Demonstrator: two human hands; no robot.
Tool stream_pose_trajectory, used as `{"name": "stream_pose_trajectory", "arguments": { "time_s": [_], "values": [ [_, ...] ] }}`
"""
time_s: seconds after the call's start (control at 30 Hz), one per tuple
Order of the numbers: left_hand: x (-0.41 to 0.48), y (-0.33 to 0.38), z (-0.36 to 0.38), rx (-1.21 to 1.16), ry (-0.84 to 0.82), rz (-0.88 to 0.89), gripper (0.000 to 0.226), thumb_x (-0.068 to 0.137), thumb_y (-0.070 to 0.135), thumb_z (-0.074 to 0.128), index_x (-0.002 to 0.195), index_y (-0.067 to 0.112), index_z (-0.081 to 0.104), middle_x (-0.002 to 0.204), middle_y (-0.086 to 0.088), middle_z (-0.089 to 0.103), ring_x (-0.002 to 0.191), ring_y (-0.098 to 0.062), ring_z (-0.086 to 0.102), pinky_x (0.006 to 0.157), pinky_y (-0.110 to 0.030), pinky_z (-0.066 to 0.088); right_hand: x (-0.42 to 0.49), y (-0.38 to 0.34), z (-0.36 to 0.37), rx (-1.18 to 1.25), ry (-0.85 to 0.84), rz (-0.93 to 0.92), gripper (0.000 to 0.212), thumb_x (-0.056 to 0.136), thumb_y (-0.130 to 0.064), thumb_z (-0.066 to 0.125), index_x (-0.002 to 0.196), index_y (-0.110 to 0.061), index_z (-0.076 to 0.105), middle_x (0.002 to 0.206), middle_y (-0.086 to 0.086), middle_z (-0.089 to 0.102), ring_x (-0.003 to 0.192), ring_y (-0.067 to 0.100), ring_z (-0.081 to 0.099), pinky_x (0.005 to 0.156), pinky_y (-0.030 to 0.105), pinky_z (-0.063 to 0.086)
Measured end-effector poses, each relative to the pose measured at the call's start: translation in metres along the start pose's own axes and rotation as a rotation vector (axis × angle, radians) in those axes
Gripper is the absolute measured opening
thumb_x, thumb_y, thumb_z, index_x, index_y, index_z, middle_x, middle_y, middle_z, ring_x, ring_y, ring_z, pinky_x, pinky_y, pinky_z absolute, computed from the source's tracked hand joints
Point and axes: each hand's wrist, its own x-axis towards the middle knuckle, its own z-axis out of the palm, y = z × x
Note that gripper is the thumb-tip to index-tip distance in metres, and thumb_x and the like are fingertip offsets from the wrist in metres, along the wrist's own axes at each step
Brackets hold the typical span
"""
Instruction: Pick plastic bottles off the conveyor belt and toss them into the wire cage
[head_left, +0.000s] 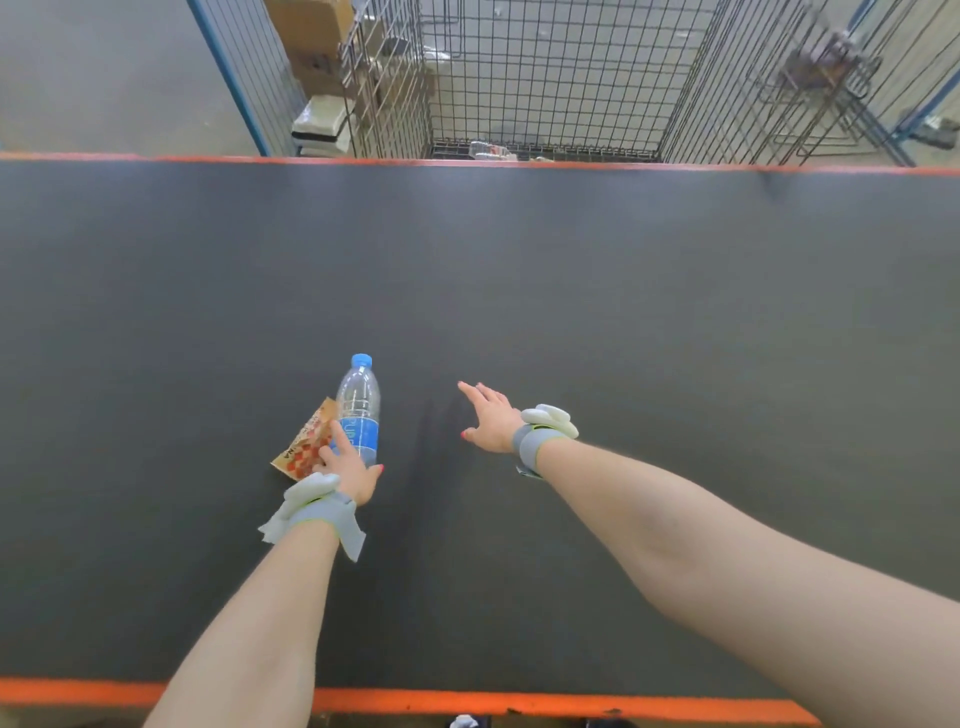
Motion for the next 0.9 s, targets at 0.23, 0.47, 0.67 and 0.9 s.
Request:
{"name": "stream_pose_trajectory", "arguments": {
  "time_s": [0.23,0.47,0.67,0.9],
  "values": [
    [0.038,0.110,-0.027,-0.533,-0.028,0.105,0.088,0.092,0.041,0.057,0.153,0.017,-0.001,0.141,-0.021,0.037,0.127,-0.038,0.043,0.108,-0.046,0.037,0.034,0.021,-0.060,0.092,0.087,0.017,0.075,0.096,-0.019,0.053,0.156,-0.024,0.007,0.162,0.006,0.009,0.149,0.024,0.005,0.117,0.039,0.016],
    [0.106,0.248,-0.087,-1.096,-0.253,0.015,0.073,0.093,0.038,0.059,0.148,0.008,0.020,0.145,-0.014,0.040,0.124,-0.035,0.051,0.086,-0.049,0.052,0.134,0.050,-0.160,0.421,0.207,0.188,0.080,0.095,-0.028,0.059,0.155,-0.022,0.007,0.154,0.016,0.025,0.142,0.035,0.027,0.115,0.042,0.026],
    [0.213,0.394,-0.226,-1.234,-0.369,0.265,0.084,0.092,0.064,0.036,0.154,0.021,-0.001,0.159,-0.013,0.014,0.140,-0.036,0.032,0.107,-0.043,0.040,0.258,0.040,-0.297,0.755,0.493,0.094,0.071,0.098,-0.028,0.053,0.154,-0.017,0.012,0.155,0.014,0.030,0.140,0.032,0.034,0.113,0.037,0.030],
    [0.232,0.352,-0.142,-0.502,-0.112,0.154,0.081,0.099,0.047,0.041,0.154,0.011,-0.007,0.159,-0.015,0.013,0.146,-0.033,0.020,0.119,-0.043,0.018,0.270,0.037,-0.281,0.598,0.376,0.072,0.077,0.095,-0.029,0.056,0.155,-0.021,0.008,0.156,0.014,0.025,0.142,0.033,0.030,0.116,0.039,0.027]
  ]
}}
